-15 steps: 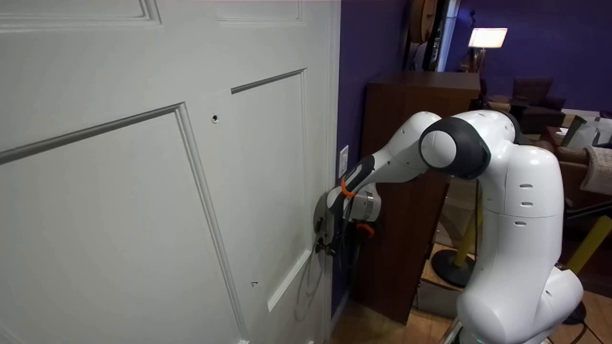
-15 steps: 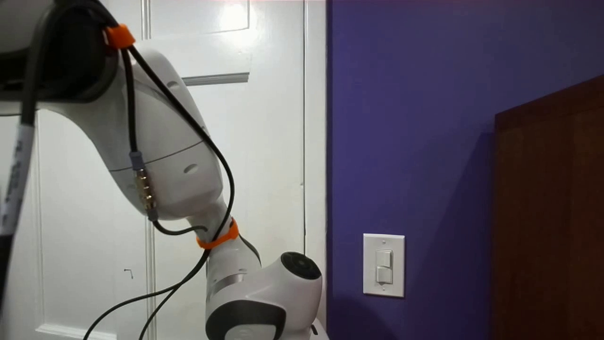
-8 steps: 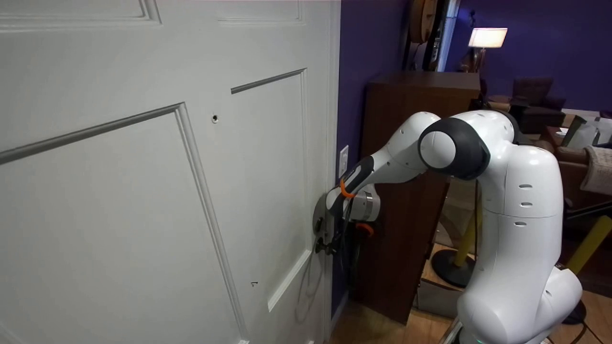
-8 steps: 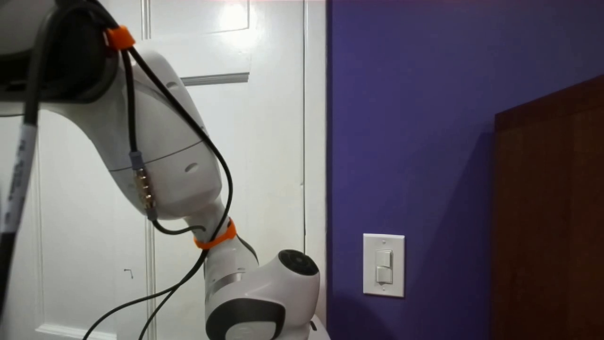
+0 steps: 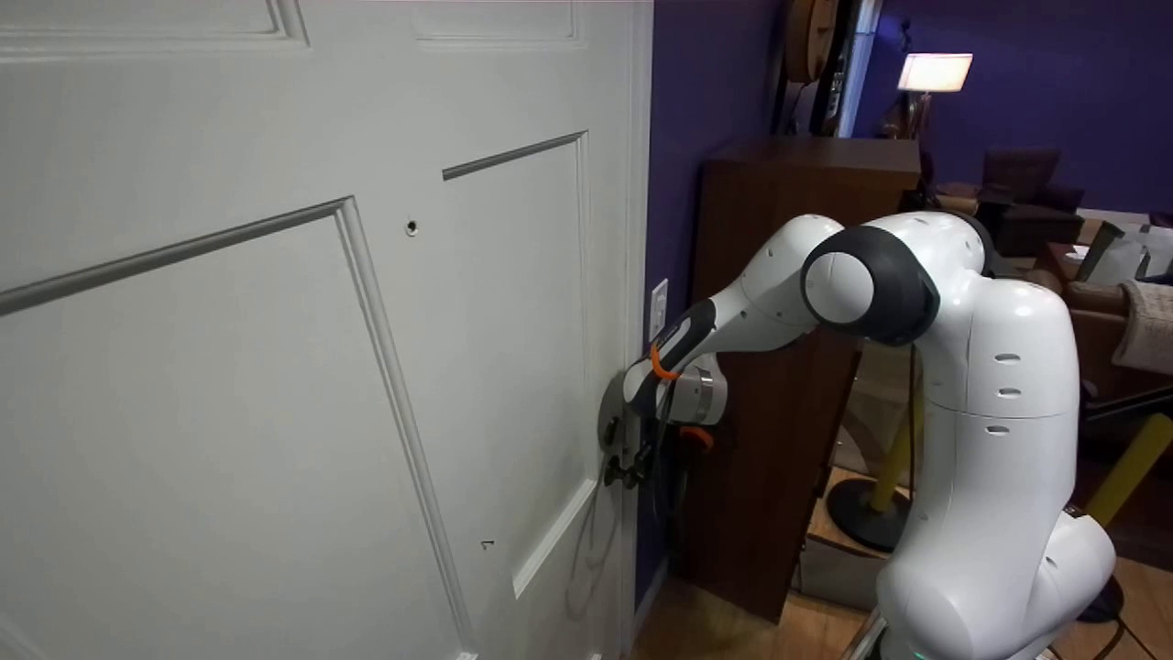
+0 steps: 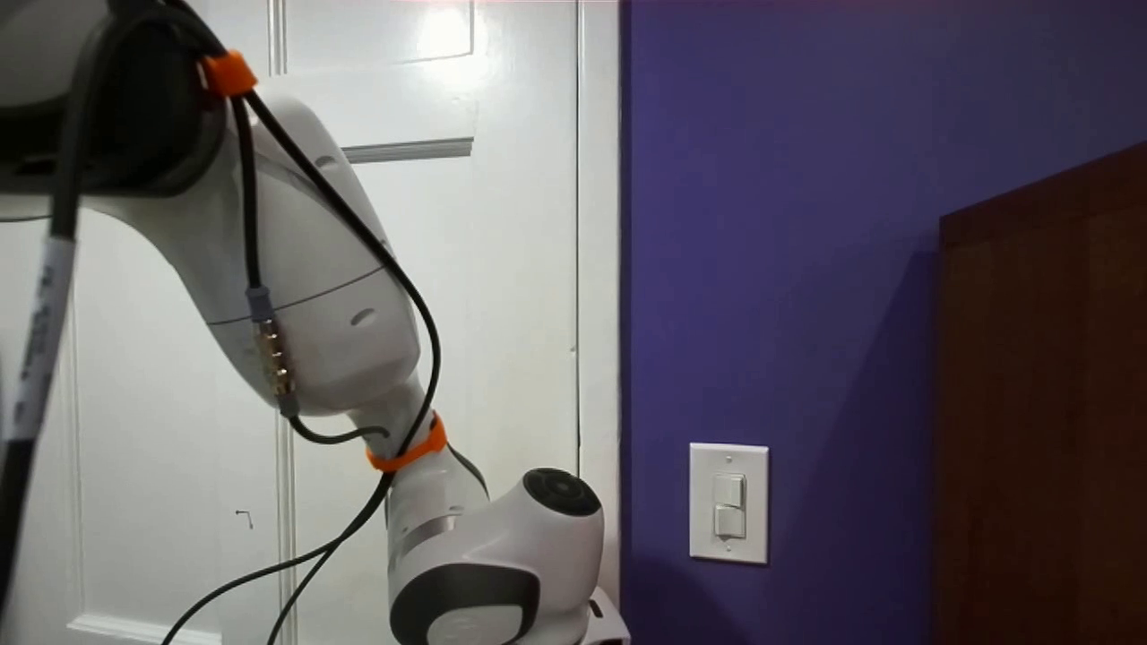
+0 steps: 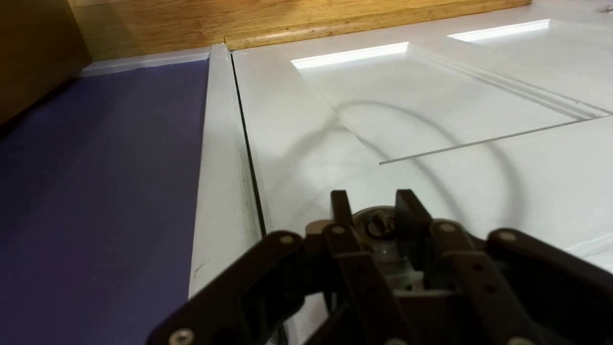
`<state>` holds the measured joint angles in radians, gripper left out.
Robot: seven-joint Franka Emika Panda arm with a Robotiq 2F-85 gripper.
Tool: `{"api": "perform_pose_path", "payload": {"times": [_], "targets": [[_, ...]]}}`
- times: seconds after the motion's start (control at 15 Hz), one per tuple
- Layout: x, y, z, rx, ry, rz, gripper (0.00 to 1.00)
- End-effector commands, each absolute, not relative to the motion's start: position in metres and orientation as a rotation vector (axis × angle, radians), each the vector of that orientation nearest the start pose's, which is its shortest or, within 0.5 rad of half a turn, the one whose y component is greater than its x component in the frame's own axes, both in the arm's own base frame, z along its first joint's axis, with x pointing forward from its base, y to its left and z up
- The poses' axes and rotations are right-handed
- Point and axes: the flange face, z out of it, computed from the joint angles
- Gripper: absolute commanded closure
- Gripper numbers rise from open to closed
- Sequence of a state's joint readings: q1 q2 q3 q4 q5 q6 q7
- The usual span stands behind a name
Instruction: Turn the knob on the door
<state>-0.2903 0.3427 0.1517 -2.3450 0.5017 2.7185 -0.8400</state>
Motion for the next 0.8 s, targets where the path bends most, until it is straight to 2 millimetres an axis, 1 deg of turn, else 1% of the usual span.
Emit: {"api": "perform_pose_path", "payload": {"times": [0.0,0.07,0.4,0.47,0.73], "targets": [[0.5134,-0.0817,0.1866,-2.892,-0.374,-0.215,0.73],[0.5133,-0.0814,0.1856,-2.891,-0.374,-0.205,0.73],[0.5139,-0.0793,0.1818,-2.886,-0.368,-0.188,0.78],[0.5143,-0.0791,0.1814,-2.889,-0.366,-0.190,0.78],[0.5155,-0.0796,0.1828,-2.895,-0.364,-0.214,0.91]]}}
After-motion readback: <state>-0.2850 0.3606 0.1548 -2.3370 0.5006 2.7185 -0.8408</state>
